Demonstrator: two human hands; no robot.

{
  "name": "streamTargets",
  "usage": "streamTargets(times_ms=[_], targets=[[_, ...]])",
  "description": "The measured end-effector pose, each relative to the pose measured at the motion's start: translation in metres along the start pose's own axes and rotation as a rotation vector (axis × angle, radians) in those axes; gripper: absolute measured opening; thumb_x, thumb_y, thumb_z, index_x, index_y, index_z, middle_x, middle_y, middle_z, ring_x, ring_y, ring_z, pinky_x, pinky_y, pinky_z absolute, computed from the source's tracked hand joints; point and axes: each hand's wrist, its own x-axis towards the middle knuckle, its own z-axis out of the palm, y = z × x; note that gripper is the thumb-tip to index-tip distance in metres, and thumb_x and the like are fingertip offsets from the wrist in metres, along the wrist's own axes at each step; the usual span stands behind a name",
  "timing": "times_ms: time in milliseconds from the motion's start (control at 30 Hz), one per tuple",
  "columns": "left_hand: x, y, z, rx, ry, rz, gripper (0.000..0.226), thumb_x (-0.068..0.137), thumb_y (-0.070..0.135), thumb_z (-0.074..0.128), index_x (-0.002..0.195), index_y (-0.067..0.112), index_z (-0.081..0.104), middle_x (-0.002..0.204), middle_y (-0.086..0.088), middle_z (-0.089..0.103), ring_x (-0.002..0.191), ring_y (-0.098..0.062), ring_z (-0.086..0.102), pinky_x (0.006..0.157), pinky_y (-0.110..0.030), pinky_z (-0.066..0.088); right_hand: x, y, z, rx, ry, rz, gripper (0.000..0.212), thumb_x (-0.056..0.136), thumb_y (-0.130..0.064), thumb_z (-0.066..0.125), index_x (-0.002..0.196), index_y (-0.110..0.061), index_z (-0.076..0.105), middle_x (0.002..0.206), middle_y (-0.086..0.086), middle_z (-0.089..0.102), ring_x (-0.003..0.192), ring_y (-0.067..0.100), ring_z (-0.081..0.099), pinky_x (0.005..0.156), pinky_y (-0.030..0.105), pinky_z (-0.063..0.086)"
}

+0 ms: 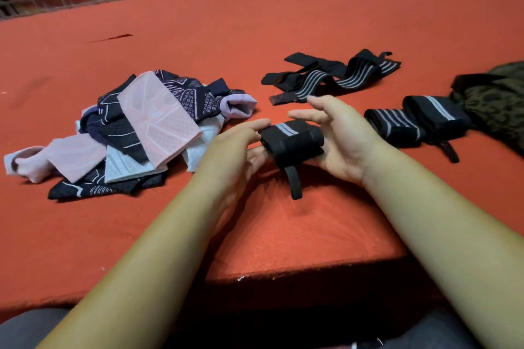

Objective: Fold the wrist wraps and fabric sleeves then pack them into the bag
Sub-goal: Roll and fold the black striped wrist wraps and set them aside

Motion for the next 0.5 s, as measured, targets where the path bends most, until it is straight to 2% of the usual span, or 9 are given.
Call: streamTargets(times_ms=[33, 67, 100, 200, 300, 367, 433, 500], targets=[[0.002, 0.0, 0.008, -0.013, -0.017, 0.001, 0.03, 0.101, 0.003, 0.053, 0.123, 0.007, 0.073, 0.105, -0.005, 0.081, 0.082, -0.018, 0.077, 0.083, -0.032, 0.061, 0.0, -0.001, -0.004, -0.012, 0.034, -0.05, 0.036, 0.101, -0.034, 0.06, 0.123, -0.008, 0.071, 0.112, 0.014, 0.07, 0.097, 0.026, 0.065, 0.083, 0.036, 0.055], [0.003, 0.0, 0.018, -0.015, -0.047, 0.002, 0.026, 0.103, 0.005, 0.054, 0.123, 0.005, 0.07, 0.095, -0.002, 0.079, 0.07, -0.012, 0.074, 0.079, -0.03, 0.059, -0.001, -0.003, -0.007, -0.028, 0.086, -0.113, 0.031, 0.096, -0.022, 0.062, 0.122, -0.011, 0.074, 0.107, 0.011, 0.069, 0.093, 0.023, 0.063, 0.077, 0.033, 0.054], [0.004, -0.001, 0.027, 0.001, -0.075, 0.005, 0.022, 0.105, 0.007, 0.054, 0.121, 0.003, 0.068, 0.086, -0.001, 0.077, 0.061, -0.007, 0.07, 0.075, -0.028, 0.058, -0.001, -0.004, -0.011, -0.046, 0.146, -0.179, 0.036, 0.088, -0.016, 0.062, 0.121, -0.015, 0.077, 0.101, 0.008, 0.068, 0.088, 0.02, 0.061, 0.071, 0.03, 0.052], [0.009, -0.002, 0.055, 0.046, -0.112, 0.001, 0.015, 0.106, 0.003, 0.056, 0.112, -0.004, 0.069, 0.08, -0.006, 0.075, 0.06, -0.01, 0.071, 0.061, -0.022, 0.059, -0.005, -0.014, -0.024, -0.184, 0.28, -0.318, 0.053, 0.075, -0.011, 0.058, 0.122, -0.024, 0.078, 0.091, 0.001, 0.064, 0.08, 0.014, 0.056, 0.068, 0.029, 0.046], [0.02, -0.006, 0.08, 0.067, -0.166, -0.033, 0.012, 0.106, 0.0, 0.055, 0.1, 0.0, 0.066, 0.061, 0.003, 0.064, 0.043, -0.003, 0.056, 0.047, -0.016, 0.049, -0.005, -0.022, -0.045, -0.329, 0.383, -0.384, 0.062, 0.07, -0.017, 0.057, 0.127, -0.033, 0.075, 0.105, -0.006, 0.067, 0.085, 0.011, 0.06, 0.075, 0.033, 0.047], [0.027, -0.005, 0.097, 0.078, -0.175, -0.039, 0.01, 0.104, 0.0, 0.058, 0.103, 0.001, 0.069, 0.068, 0.0, 0.069, 0.046, -0.004, 0.06, 0.048, -0.018, 0.05, -0.005, -0.029, -0.06, -0.378, 0.42, -0.407, 0.061, 0.079, -0.014, 0.057, 0.134, -0.036, 0.072, 0.119, -0.009, 0.067, 0.093, 0.01, 0.064, 0.08, 0.033, 0.05], [0.039, -0.003, 0.113, 0.06, -0.176, -0.035, 0.011, 0.101, 0.0, 0.063, 0.106, 0.003, 0.072, 0.087, -0.009, 0.075, 0.06, -0.013, 0.069, 0.054, -0.023, 0.055, -0.007, -0.035, -0.076, -0.458, 0.474, -0.44, 0.058, 0.089, -0.015, 0.058, 0.141, -0.038, 0.066, 0.13, -0.012, 0.066, 0.109, 0.007, 0.066, 0.093, 0.031, 0.052], [0.056, -0.003, 0.13, 0.062, -0.175, -0.033, 0.013, 0.097, 0.001, 0.067, 0.109, 0.006, 0.071, 0.1, -0.014, 0.073, 0.078, -0.026, 0.069, 0.064, -0.03, 0.055, -0.007, -0.043, -0.091, -0.502, 0.55, -0.468, 0.052, 0.095, -0.02, 0.06, 0.145, -0.037, 0.063, 0.132, -0.015, 0.064, 0.12, 0.006, 0.063, 0.102, 0.03, 0.049]])
